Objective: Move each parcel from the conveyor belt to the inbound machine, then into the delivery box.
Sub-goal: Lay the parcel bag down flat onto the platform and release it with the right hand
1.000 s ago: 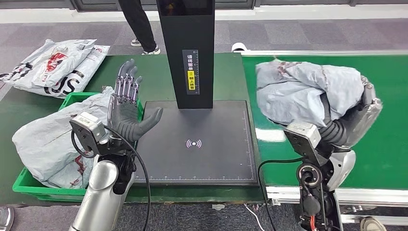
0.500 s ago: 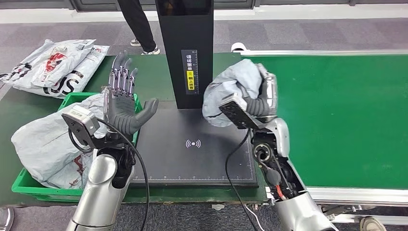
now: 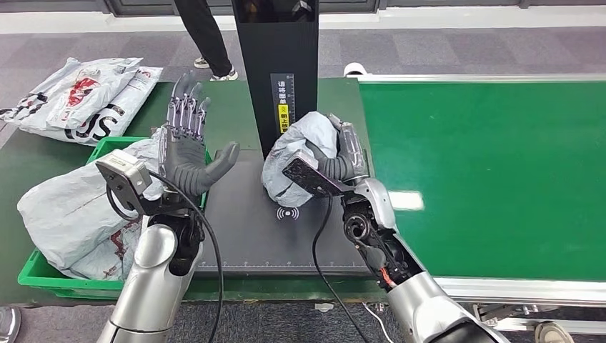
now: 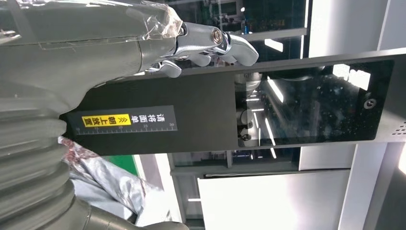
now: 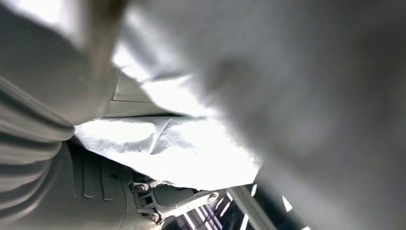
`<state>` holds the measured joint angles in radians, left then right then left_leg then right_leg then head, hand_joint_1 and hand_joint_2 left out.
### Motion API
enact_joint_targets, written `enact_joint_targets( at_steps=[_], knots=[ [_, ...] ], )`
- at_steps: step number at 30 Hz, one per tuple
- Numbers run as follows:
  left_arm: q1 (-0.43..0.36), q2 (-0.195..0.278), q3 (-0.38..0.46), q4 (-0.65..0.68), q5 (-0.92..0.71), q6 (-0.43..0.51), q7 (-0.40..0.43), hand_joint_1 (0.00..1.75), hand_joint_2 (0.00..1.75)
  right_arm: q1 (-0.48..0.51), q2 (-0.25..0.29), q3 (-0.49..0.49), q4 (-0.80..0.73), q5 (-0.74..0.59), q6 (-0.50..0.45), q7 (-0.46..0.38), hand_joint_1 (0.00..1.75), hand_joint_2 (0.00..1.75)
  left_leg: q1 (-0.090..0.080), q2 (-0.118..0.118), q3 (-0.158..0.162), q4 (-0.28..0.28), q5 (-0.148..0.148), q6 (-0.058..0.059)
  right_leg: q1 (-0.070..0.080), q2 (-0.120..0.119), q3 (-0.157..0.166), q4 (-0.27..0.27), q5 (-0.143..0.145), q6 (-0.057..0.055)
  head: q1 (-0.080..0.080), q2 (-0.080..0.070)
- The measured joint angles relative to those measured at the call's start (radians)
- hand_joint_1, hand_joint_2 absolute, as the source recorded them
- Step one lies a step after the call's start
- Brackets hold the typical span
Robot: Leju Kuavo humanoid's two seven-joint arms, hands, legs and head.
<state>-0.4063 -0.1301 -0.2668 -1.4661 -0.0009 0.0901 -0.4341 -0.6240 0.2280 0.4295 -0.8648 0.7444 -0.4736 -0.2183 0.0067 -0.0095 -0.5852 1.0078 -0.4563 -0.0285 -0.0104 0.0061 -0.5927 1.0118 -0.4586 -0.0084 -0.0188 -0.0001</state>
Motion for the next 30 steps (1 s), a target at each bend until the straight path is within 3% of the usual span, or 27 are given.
enact_joint_targets(
  at_steps=[3, 4, 30],
  knots=[
    [-0.008, 0.0, -0.004, 0.009, 0.006, 0.0, 0.0, 0.0, 1.75, -0.012, 0.008, 0.017, 0.019, -0.018, 0.015, -0.011, 0.06, 1.75, 0.0, 0.0, 0.0, 0.0, 0.0, 0.0, 0.0, 0.0, 0.0, 0.0, 0.0, 0.0, 0.0, 0.0],
    [-0.011, 0.0, -0.005, 0.011, 0.009, 0.0, 0.0, 0.0, 1.75, -0.015, 0.011, 0.021, 0.024, -0.022, 0.02, -0.011, 0.0, 1.75, 0.0, 0.0, 0.0, 0.0, 0.0, 0.0, 0.0, 0.0, 0.0, 0.0, 0.0, 0.0, 0.0, 0.0],
    [-0.014, 0.02, -0.007, 0.022, 0.014, 0.012, 0.0, 0.0, 1.75, -0.029, 0.0, 0.042, 0.076, -0.146, 0.043, -0.001, 0.0, 1.75, 0.0, 0.001, 0.0, 0.0, 0.0, 0.0, 0.0, 0.0, -0.001, 0.0, 0.0, 0.0, 0.0, 0.0]
  ],
)
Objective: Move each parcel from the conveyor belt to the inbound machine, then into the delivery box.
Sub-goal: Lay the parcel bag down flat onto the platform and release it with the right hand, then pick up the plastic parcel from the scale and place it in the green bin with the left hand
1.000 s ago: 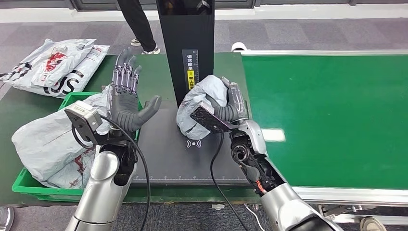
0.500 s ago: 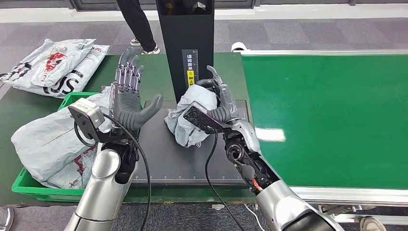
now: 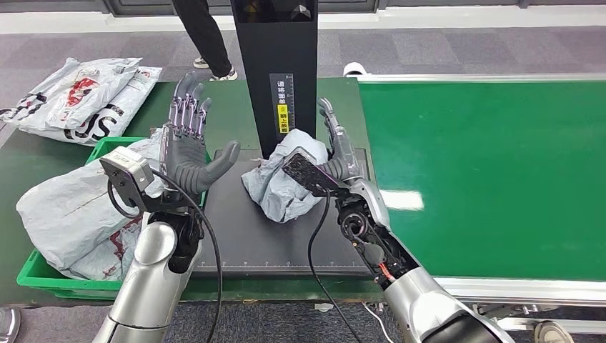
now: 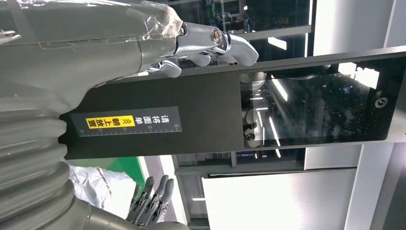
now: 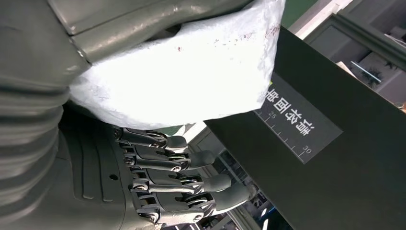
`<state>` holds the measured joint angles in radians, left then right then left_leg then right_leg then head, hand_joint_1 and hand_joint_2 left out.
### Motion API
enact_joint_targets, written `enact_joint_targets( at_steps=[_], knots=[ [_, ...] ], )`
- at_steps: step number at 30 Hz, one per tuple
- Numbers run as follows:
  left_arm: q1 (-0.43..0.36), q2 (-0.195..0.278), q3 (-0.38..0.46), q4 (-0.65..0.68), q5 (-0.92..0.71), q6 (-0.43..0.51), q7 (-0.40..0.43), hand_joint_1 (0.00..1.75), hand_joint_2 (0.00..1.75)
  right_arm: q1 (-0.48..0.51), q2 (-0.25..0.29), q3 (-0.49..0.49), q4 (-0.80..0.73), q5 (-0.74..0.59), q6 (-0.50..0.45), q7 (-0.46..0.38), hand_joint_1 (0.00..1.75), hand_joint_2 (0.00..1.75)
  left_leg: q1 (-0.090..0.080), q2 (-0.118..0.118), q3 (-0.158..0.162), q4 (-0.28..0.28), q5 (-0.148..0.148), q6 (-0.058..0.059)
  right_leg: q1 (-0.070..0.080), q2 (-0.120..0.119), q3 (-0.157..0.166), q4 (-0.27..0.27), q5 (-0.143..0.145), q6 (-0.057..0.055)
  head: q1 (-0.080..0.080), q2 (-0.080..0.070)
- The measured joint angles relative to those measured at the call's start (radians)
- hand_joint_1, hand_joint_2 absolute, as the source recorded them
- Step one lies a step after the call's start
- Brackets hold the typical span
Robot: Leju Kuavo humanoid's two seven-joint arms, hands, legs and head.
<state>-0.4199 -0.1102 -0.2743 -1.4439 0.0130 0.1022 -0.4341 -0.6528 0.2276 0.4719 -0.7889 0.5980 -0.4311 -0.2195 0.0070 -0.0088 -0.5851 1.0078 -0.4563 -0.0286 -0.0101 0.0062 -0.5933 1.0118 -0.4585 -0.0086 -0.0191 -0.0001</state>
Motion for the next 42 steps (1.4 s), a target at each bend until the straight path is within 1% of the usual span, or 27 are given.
enact_joint_targets(
  at_steps=[15, 19, 21, 27, 30, 31, 32, 35, 36, 39, 42],
  knots=[
    [0.0, 0.003, 0.0, 0.0, 0.0, 0.0, 0.0, 0.0, 1.75, 0.001, -0.002, 0.0, 0.0, -0.008, -0.004, 0.0, 0.0, 1.75, 0.0, 0.0, 0.0, 0.0, 0.0, 0.0, 0.0, 0.0, 0.0, 0.0, 0.0, 0.0, 0.0, 0.0],
    [0.004, 0.003, 0.0, -0.001, -0.002, 0.002, 0.0, 0.0, 1.75, 0.015, -0.014, 0.0, -0.012, -0.034, -0.017, -0.012, 0.0, 1.75, 0.0, 0.0, 0.0, 0.0, 0.0, 0.0, 0.0, 0.0, 0.0, 0.0, 0.0, 0.0, 0.0, 0.0],
    [0.011, 0.003, 0.0, -0.005, -0.011, 0.005, 0.002, 0.0, 1.75, 0.034, -0.025, -0.002, -0.047, -0.05, -0.025, -0.026, 0.0, 1.75, 0.0, 0.0, 0.0, 0.0, 0.0, 0.0, 0.0, 0.0, 0.0, 0.0, 0.0, 0.0, 0.0, 0.0],
    [0.026, 0.007, 0.0, -0.012, -0.041, 0.013, 0.009, 0.0, 1.75, 0.114, -0.074, -0.018, -0.261, -0.067, -0.063, -0.04, 0.0, 1.75, 0.0, -0.001, 0.0, 0.0, 0.0, 0.0, 0.0, 0.0, 0.0, 0.0, 0.0, 0.0, 0.0, 0.0],
    [0.027, 0.007, 0.0, -0.012, -0.043, 0.015, 0.01, 0.0, 1.75, 0.121, -0.078, -0.02, -0.281, -0.066, -0.069, -0.039, 0.0, 1.75, 0.0, -0.001, 0.0, 0.0, 0.0, 0.0, 0.0, 0.0, 0.0, 0.0, 0.0, 0.0, 0.0, 0.0],
    [0.029, 0.008, 0.0, -0.013, -0.045, 0.017, 0.011, 0.0, 1.75, 0.132, -0.083, -0.024, -0.309, -0.061, -0.077, -0.037, 0.0, 1.75, 0.0, -0.001, 0.0, 0.0, 0.0, 0.0, 0.0, 0.0, 0.0, 0.0, 0.0, 0.0, 0.0, 0.0],
    [0.031, 0.012, 0.0, -0.013, -0.078, 0.023, 0.03, 0.0, 1.75, 0.17, -0.096, -0.042, -0.394, -0.037, -0.111, -0.043, 0.0, 1.75, 0.0, -0.001, 0.0, 0.0, -0.001, 0.001, 0.0, -0.001, 0.0, 0.0, 0.0, 0.0, 0.0, 0.0],
    [0.025, 0.027, 0.0, 0.03, -0.3, 0.035, 0.12, 0.0, 1.75, 0.382, -0.139, -0.176, -0.81, 0.025, -0.254, -0.098, 0.0, 1.75, 0.0, -0.002, -0.001, 0.0, -0.002, 0.001, -0.001, -0.001, 0.0, -0.001, -0.002, 0.001, 0.0, 0.0],
    [0.019, 0.028, 0.0, 0.048, -0.345, 0.035, 0.131, 0.0, 1.75, 0.43, -0.144, -0.213, -0.894, 0.023, -0.271, -0.115, 0.0, 1.75, -0.001, -0.001, -0.001, 0.0, -0.002, 0.001, -0.001, 0.0, 0.0, -0.001, -0.002, 0.001, 0.0, 0.0],
    [0.011, 0.027, 0.0, 0.068, -0.357, 0.033, 0.131, 0.0, 1.75, 0.483, -0.146, -0.261, -0.992, 0.023, -0.271, -0.134, 0.0, 1.75, -0.001, 0.002, 0.0, 0.0, -0.003, 0.001, -0.001, 0.003, 0.0, -0.001, -0.001, 0.001, 0.0, 0.0],
    [0.008, 0.027, 0.0, 0.078, -0.359, 0.033, 0.131, 0.0, 1.75, 0.507, -0.146, -0.285, -1.046, 0.023, -0.271, -0.137, 0.0, 1.75, -0.001, 0.002, 0.001, 0.0, -0.002, 0.001, -0.001, 0.003, 0.0, -0.001, 0.0, 0.001, 0.0, 0.0]
  ],
)
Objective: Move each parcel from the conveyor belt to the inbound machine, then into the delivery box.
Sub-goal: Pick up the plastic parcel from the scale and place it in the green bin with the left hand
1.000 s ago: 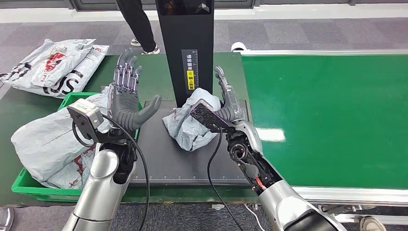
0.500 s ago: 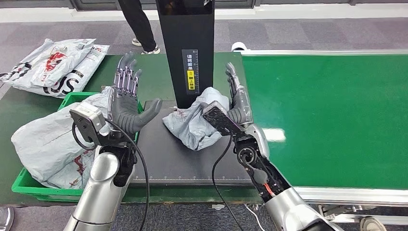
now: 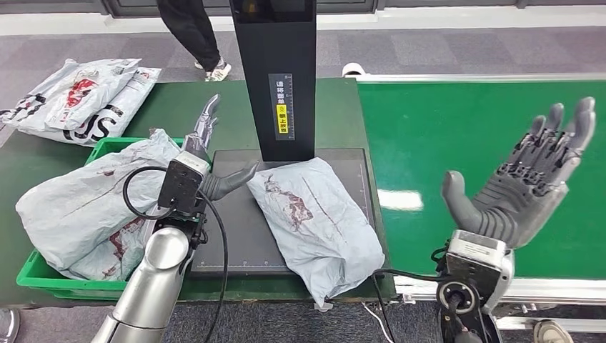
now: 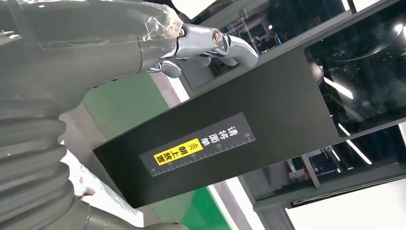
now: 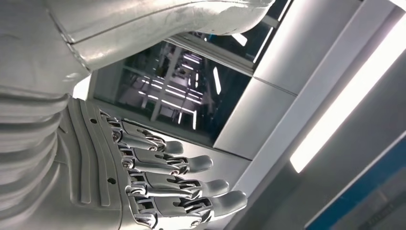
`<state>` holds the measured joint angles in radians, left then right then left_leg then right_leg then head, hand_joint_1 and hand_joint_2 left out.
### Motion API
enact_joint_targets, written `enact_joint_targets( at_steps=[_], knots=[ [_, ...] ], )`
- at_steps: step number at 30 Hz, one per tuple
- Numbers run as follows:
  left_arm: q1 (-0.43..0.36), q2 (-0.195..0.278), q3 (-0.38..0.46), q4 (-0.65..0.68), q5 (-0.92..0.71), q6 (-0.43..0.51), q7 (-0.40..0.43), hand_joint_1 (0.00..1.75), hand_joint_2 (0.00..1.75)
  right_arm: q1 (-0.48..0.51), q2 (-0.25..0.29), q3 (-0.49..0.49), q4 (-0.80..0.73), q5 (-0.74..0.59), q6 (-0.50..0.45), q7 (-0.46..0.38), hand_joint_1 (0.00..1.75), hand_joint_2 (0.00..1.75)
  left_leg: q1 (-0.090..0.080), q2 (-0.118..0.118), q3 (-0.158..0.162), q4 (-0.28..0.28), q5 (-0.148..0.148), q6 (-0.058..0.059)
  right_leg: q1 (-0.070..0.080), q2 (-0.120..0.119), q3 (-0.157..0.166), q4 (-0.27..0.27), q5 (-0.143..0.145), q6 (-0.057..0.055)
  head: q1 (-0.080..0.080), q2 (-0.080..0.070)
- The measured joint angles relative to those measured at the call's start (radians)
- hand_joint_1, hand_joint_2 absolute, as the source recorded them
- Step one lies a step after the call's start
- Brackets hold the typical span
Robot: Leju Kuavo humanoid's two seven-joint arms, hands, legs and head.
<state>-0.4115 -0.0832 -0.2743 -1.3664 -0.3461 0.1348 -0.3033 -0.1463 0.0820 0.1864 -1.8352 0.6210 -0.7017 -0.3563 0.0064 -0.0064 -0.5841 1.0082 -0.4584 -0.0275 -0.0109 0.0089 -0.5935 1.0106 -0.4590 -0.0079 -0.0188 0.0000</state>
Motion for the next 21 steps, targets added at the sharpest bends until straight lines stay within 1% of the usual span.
enact_joint_targets(
  at_steps=[5, 11, 12, 14, 16, 17, 19, 21],
  knots=[
    [-0.003, -0.001, 0.0, 0.01, 0.0, -0.004, 0.0, 0.0, 1.75, 0.013, 0.0, -0.02, -0.042, 0.007, 0.0, 0.005, 0.0, 1.75, 0.0, 0.0, 0.0, 0.0, 0.001, 0.0, 0.0, 0.0, 0.0, 0.0, 0.0, 0.0, 0.0, 0.0],
    [-0.006, -0.002, 0.0, 0.016, -0.007, -0.011, 0.003, 0.0, 1.75, 0.014, 0.0, -0.055, -0.048, -0.002, 0.001, 0.025, 0.0, 1.75, 0.0, 0.0, 0.0, 0.0, 0.001, 0.0, 0.0, 0.0, 0.0, 0.0, 0.0, 0.0, 0.0, 0.0],
    [-0.008, -0.001, -0.002, 0.018, -0.022, -0.02, 0.012, 0.0, 1.75, 0.014, 0.0, -0.063, -0.048, -0.005, 0.001, 0.028, 0.0, 1.75, 0.0, 0.0, 0.0, 0.0, 0.001, 0.0, 0.0, 0.0, 0.0, 0.0, 0.0, 0.0, 0.0, 0.0],
    [-0.023, 0.003, -0.019, 0.037, -0.104, -0.067, 0.056, 0.0, 1.75, 0.014, 0.0, -0.079, -0.045, -0.015, 0.001, 0.03, 0.0, 1.75, 0.0, -0.001, 0.0, 0.0, 0.001, 0.0, 0.0, -0.001, 0.001, 0.0, 0.0, 0.0, 0.0, 0.0],
    [-0.054, 0.008, -0.051, 0.093, -0.22, -0.13, 0.093, 0.0, 1.75, 0.009, 0.0, -0.092, -0.036, -0.026, 0.001, 0.03, 0.0, 1.75, 0.0, -0.002, 0.0, 0.0, 0.001, 0.0, 0.0, -0.002, 0.001, 0.0, 0.0, 0.0, 0.0, 0.0],
    [-0.071, 0.007, -0.07, 0.135, -0.269, -0.154, 0.095, 0.0, 1.75, 0.005, 0.0, -0.095, -0.029, -0.03, 0.001, 0.03, 0.0, 1.75, 0.0, -0.001, 0.0, 0.0, 0.001, 0.0, 0.0, -0.002, 0.002, 0.0, 0.001, 0.0, 0.0, 0.0],
    [-0.109, -0.001, -0.107, 0.229, -0.342, -0.179, 0.084, 0.0, 1.75, -0.005, 0.0, -0.096, -0.014, -0.038, 0.002, 0.031, 0.0, 1.75, 0.0, 0.0, 0.001, 0.0, 0.001, 0.0, 0.0, -0.001, 0.001, 0.0, 0.002, 0.0, 0.0, 0.0],
    [-0.149, -0.019, -0.139, 0.324, -0.382, -0.189, 0.067, 0.0, 1.75, -0.015, 0.0, -0.096, 0.001, -0.043, 0.007, 0.036, 0.0, 1.75, 0.0, 0.0, 0.001, 0.0, 0.002, 0.001, 0.0, 0.0, 0.001, 0.0, 0.002, 0.0, 0.0, 0.0]
  ],
)
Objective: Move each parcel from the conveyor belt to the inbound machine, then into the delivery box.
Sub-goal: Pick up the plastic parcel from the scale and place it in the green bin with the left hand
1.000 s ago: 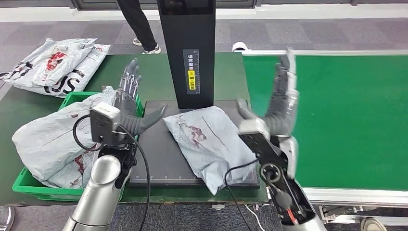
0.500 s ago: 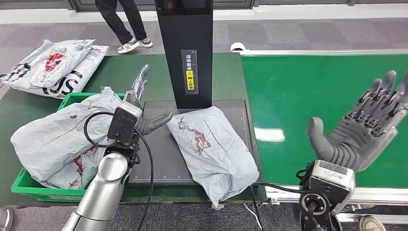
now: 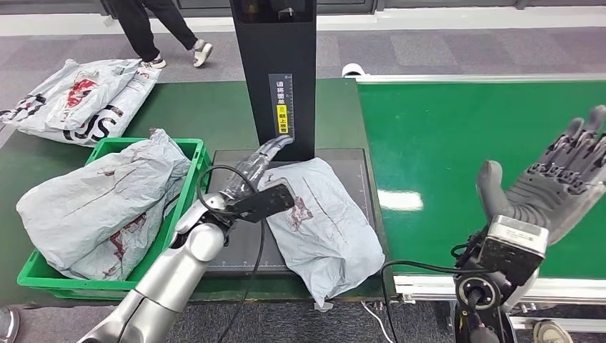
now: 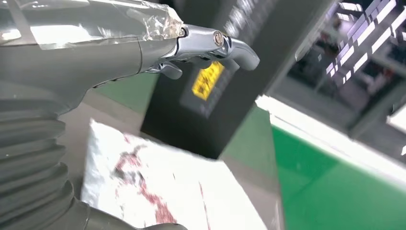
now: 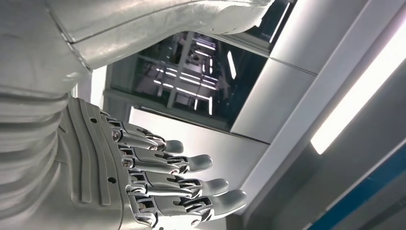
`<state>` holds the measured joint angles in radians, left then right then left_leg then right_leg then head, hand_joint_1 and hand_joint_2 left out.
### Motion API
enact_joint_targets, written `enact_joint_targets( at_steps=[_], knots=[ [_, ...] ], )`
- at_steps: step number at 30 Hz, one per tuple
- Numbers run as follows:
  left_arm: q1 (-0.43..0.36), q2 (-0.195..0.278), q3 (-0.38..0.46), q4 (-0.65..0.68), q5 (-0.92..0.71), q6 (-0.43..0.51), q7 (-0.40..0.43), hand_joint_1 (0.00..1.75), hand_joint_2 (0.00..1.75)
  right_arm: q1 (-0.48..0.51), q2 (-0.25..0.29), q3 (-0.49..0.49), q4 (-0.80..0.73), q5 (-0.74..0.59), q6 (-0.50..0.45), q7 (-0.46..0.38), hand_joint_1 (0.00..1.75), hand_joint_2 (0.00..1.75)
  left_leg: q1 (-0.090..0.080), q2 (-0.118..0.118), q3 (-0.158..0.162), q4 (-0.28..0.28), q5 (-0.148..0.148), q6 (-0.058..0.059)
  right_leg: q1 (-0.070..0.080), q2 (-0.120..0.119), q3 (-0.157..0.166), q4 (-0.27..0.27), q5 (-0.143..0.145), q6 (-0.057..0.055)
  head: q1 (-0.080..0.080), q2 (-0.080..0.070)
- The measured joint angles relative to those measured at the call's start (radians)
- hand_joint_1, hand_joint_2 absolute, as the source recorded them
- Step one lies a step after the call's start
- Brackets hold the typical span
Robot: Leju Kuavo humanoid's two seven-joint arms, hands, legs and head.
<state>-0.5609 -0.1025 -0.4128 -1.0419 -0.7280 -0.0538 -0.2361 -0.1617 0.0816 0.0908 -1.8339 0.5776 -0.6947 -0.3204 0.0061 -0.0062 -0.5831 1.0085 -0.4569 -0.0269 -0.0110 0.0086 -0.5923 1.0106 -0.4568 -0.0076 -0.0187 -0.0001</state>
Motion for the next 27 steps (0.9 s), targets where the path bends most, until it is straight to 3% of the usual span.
enact_joint_targets(
  at_steps=[5, 10, 27],
  knots=[
    [-0.08, -0.074, -0.082, 0.212, -0.018, -0.035, -0.03, 0.0, 1.75, -0.03, 0.0, 0.0, 0.039, -0.008, 0.019, 0.011, 0.0, 1.75, 0.0, -0.001, 0.0, 0.0, 0.0, 0.001, 0.0, -0.001, 0.001, 0.0, 0.0, 0.0, 0.0, 0.0],
    [-0.106, -0.131, -0.126, 0.328, -0.016, -0.042, -0.035, 0.0, 1.75, -0.049, 0.0, 0.0, 0.064, -0.011, 0.025, 0.012, 0.0, 1.75, 0.0, -0.001, -0.001, 0.0, 0.0, 0.001, 0.0, -0.001, 0.001, 0.0, 0.0, 0.001, 0.0, 0.0],
    [-0.128, -0.158, -0.137, 0.42, -0.013, -0.042, -0.037, 0.0, 1.75, -0.055, 0.0, 0.0, 0.09, -0.011, 0.024, 0.017, 0.0, 1.75, 0.0, -0.001, -0.001, 0.0, 0.0, 0.001, 0.0, -0.001, 0.001, 0.0, 0.0, 0.001, 0.0, 0.0]
  ],
)
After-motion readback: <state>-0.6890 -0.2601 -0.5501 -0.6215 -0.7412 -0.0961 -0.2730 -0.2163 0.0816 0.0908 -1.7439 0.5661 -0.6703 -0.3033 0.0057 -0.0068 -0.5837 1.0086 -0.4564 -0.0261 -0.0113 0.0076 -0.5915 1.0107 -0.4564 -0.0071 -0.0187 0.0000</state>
